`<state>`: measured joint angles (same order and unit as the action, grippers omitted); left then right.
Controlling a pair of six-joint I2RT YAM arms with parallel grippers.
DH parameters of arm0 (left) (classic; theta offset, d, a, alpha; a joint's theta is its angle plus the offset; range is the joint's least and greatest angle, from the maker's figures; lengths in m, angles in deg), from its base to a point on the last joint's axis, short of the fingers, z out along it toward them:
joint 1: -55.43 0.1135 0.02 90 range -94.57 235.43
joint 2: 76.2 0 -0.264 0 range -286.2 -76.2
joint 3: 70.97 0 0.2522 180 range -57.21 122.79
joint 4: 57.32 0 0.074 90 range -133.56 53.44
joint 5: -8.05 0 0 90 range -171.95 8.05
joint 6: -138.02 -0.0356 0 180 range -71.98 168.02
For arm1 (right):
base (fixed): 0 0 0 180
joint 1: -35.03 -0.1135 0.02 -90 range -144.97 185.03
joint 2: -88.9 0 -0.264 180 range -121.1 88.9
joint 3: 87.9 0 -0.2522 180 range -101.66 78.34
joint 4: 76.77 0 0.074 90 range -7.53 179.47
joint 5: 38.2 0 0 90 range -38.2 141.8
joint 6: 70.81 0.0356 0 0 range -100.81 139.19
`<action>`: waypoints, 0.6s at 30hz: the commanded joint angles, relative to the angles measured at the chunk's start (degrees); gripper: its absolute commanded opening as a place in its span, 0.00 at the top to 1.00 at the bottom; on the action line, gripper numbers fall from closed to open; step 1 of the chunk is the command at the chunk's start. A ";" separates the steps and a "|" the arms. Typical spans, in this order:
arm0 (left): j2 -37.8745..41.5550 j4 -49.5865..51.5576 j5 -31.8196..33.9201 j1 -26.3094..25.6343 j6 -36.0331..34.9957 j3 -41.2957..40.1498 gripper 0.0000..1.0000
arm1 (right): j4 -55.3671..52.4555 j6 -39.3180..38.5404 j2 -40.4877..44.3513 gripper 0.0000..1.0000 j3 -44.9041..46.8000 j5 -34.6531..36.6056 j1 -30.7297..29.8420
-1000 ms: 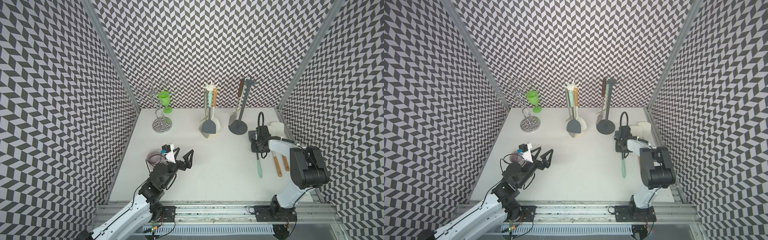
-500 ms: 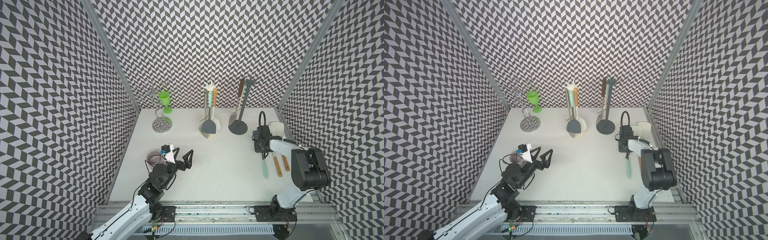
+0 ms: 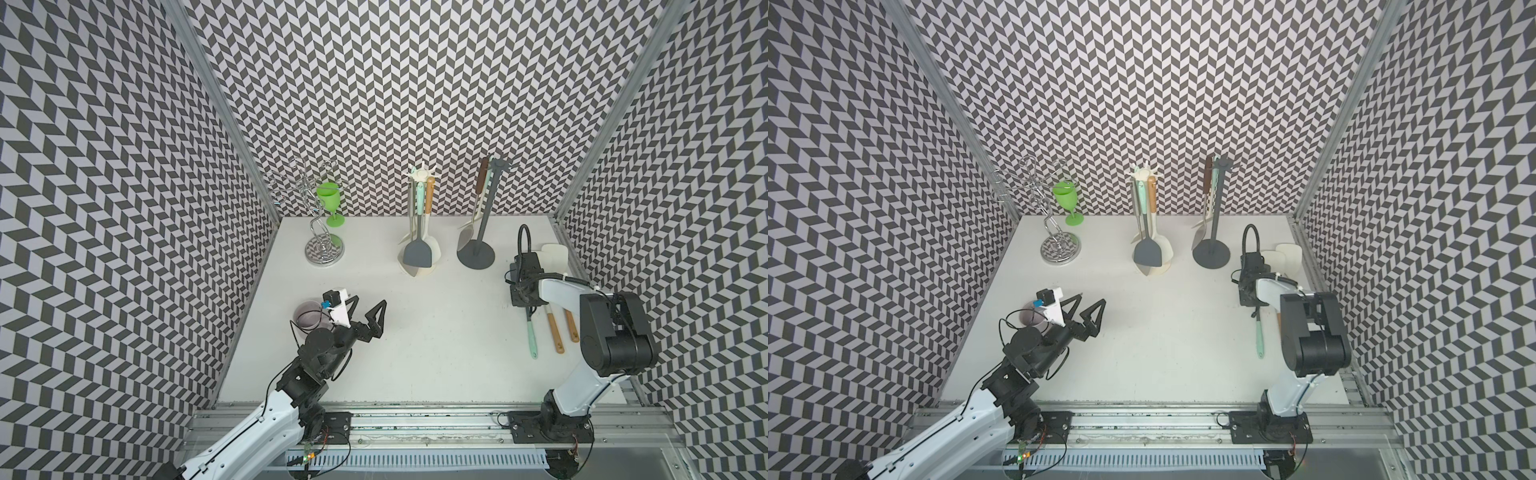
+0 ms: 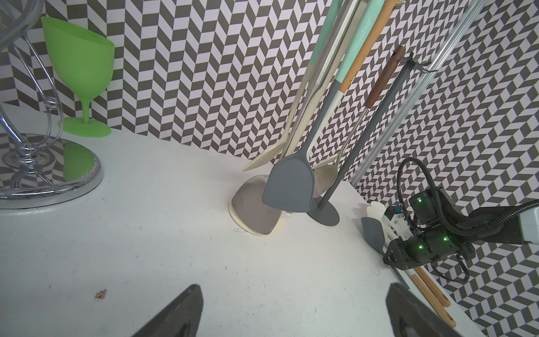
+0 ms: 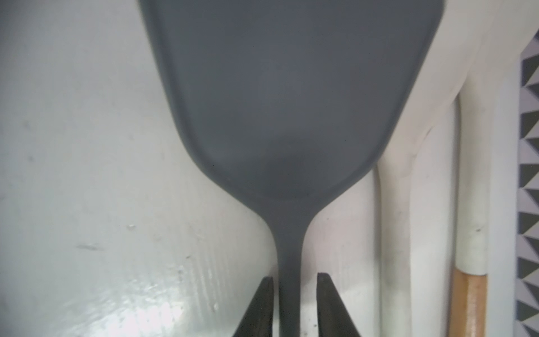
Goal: Take the spatula off the kitchen utensil rack
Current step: Adjust the spatula at the center of the board.
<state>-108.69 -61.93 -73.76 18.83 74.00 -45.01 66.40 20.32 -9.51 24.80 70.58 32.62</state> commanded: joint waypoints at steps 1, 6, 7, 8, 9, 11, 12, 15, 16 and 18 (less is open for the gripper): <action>0.73 0.18 0.34 0.30 -1.01 -0.32 0.00 | 1.10 -0.49 0.55 0.60 0.11 1.05 0.15; 1.14 -0.09 0.07 0.29 -1.06 -0.43 0.00 | -0.29 1.30 6.55 0.46 -0.90 -2.01 0.02; 1.34 -0.09 0.00 0.30 -1.02 -0.43 0.00 | -0.48 1.92 8.70 0.41 -1.05 -3.15 -0.09; 1.57 0.00 -0.01 0.30 -1.02 -0.43 0.00 | -0.48 2.37 10.66 0.37 -1.13 -4.19 -0.13; 2.01 0.24 0.00 0.30 -1.07 -0.35 0.00 | -0.48 3.15 13.10 0.34 -1.28 -5.73 -0.22; 3.22 0.62 0.08 0.18 -1.26 -0.26 0.00 | -0.70 4.63 17.47 0.28 -1.77 -9.45 -0.52; 3.93 0.70 0.08 0.22 -1.43 -0.41 0.00 | -0.84 5.73 19.72 0.23 -2.06 -11.44 -0.76; 6.78 1.13 -0.09 0.14 -1.74 -0.56 0.00 | 0.90 9.35 26.14 0.10 -1.63 -15.82 -2.22; 7.64 1.29 -0.21 0.06 -1.87 -0.53 0.00 | 1.69 11.79 28.40 0.05 -1.09 -15.97 -2.52; 8.86 1.39 -0.32 -0.19 -1.98 -0.61 0.00 | 3.66 17.37 32.07 0.00 0.68 -16.75 -2.65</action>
<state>-101.72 -61.36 -73.83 18.81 73.12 -45.11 66.21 29.72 18.77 24.19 57.86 30.59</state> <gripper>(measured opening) 0.996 0.989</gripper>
